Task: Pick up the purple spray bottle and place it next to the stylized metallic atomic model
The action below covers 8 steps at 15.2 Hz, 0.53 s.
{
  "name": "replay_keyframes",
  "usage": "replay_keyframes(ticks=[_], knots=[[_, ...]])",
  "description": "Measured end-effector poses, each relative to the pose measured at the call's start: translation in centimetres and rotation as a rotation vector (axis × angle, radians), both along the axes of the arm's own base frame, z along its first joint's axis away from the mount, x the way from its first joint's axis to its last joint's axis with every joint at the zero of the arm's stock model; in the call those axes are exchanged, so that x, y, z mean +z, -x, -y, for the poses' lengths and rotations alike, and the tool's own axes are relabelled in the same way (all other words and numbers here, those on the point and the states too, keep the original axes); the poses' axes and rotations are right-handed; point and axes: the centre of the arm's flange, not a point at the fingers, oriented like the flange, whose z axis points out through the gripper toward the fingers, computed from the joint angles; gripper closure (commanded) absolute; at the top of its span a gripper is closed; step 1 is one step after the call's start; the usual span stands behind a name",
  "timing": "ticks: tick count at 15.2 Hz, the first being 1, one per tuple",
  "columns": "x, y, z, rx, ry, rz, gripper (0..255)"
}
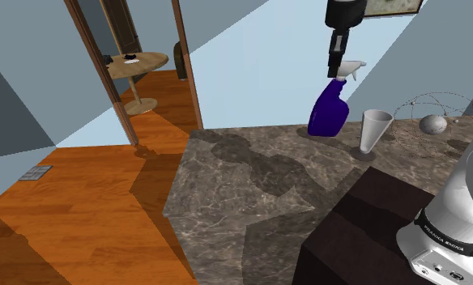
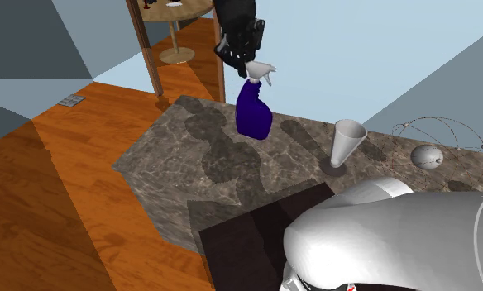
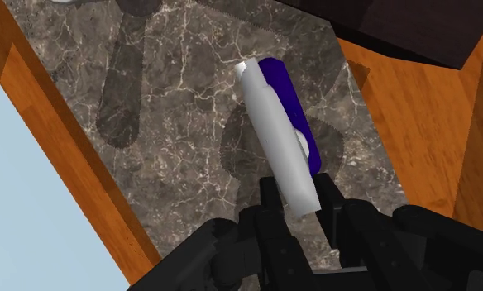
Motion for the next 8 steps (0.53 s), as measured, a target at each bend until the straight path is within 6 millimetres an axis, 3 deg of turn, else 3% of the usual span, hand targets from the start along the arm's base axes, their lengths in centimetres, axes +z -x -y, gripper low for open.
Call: replay_keyframes(ticks=[8], knots=[[4.3,0.1,0.0,0.000,0.000,0.000,255]])
